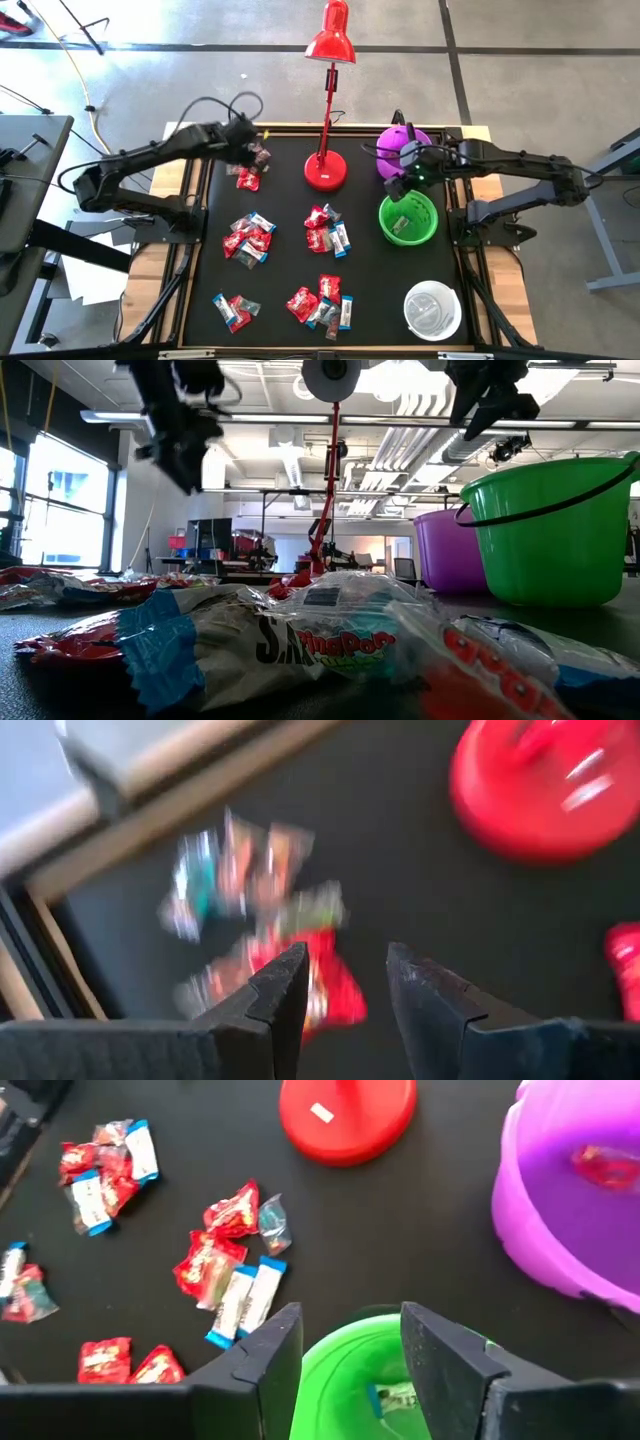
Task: Organize candy in baskets
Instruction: Put the red candy into the white bucket
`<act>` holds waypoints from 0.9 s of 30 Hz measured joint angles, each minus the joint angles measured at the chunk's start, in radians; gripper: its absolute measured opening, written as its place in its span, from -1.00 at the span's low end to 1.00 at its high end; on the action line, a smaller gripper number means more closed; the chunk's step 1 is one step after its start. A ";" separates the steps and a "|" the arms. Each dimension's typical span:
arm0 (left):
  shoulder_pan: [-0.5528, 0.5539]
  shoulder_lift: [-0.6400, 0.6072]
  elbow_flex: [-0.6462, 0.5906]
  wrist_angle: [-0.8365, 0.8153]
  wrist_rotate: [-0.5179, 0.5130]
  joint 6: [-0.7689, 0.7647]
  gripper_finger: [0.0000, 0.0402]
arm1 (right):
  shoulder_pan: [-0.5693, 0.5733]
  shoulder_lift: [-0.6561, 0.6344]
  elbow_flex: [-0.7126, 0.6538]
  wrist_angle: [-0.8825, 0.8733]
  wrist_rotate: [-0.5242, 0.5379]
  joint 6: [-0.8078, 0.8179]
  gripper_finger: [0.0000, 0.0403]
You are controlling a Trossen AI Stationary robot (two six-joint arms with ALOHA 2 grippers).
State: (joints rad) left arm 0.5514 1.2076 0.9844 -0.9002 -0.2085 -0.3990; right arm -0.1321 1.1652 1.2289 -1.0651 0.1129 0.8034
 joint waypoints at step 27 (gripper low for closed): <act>-0.002 0.006 -0.386 0.297 -0.008 -0.141 -0.28 | -0.065 -0.001 0.000 0.064 -0.064 -0.053 -0.24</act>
State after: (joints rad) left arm 0.5495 1.2140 0.5986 -0.6035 -0.2161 -0.5401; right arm -0.1970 1.1641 1.2289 -1.0009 0.0492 0.7506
